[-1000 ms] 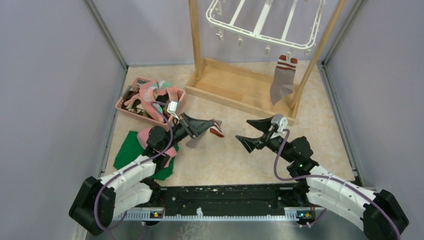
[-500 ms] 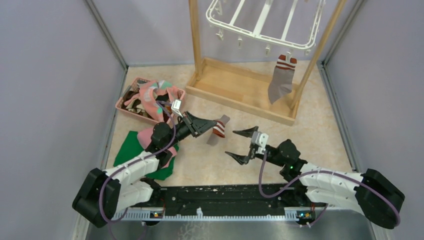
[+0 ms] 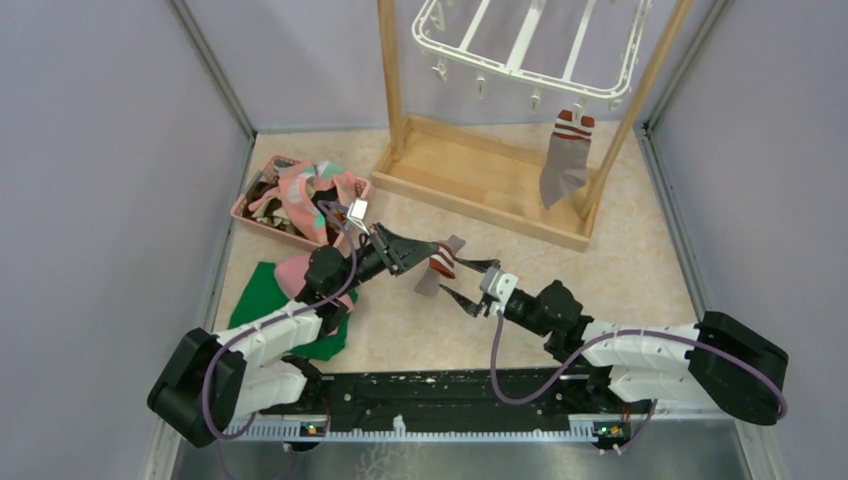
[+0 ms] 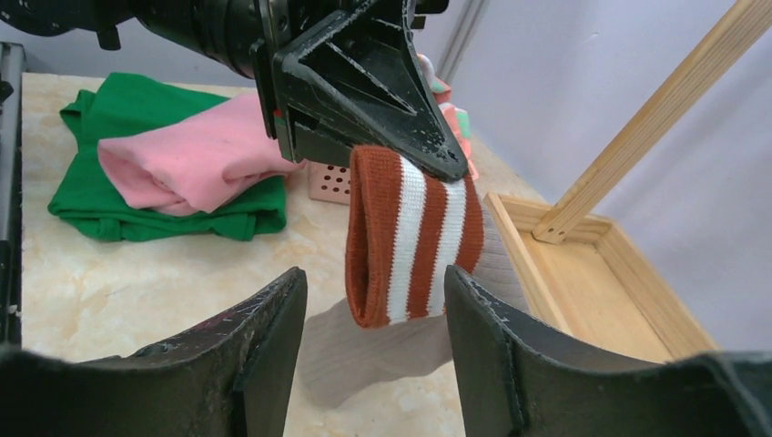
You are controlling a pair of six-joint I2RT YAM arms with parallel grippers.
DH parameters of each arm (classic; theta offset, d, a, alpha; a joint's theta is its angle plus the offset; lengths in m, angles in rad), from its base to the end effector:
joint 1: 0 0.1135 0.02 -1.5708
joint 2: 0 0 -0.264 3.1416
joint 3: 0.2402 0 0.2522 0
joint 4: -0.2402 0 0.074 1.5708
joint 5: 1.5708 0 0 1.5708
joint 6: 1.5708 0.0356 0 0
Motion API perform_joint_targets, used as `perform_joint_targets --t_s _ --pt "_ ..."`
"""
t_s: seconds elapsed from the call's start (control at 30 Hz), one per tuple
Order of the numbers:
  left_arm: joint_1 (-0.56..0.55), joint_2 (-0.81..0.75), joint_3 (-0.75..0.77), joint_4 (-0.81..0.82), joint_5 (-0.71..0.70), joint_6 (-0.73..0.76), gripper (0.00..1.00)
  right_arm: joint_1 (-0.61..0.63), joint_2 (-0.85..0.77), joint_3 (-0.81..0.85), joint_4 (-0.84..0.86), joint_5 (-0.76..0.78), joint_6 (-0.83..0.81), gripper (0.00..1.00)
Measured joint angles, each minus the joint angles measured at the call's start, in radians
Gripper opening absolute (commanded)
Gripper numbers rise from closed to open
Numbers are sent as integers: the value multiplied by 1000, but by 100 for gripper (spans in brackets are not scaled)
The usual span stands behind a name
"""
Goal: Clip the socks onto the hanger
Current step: Pick up the sock from the bin.
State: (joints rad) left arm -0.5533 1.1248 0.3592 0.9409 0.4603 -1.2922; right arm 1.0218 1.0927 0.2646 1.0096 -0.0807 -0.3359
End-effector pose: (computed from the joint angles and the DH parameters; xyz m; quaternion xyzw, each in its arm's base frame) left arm 0.1862 -0.1336 0.2437 -0.0629 0.6465 -0.6833 0.3335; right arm 0.1103 0.1858 0.2278 -0.4257 0.4783 0.2825 0.7143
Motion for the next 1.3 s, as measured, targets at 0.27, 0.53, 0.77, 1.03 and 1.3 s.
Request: perform_joint_targets --t_s 0.27,0.53,0.77,1.03,1.3 --pt "-6 9 0 14 2 -11 0 44 12 4 72 85 -64 1" --pt "-6 8 0 16 -6 -8 4 45 -91 -10 79 123 -74 0" --pt "-7 -1 -8 16 -28 61 33 45 -137 -8 -18 126 -42 0" --pt "-4 -128 -93 8 -108 296 84 45 -230 -8 -149 167 -11 0" --pt "-3 -266 -195 112 7 701 99 45 -336 0 -296 200 0 0"
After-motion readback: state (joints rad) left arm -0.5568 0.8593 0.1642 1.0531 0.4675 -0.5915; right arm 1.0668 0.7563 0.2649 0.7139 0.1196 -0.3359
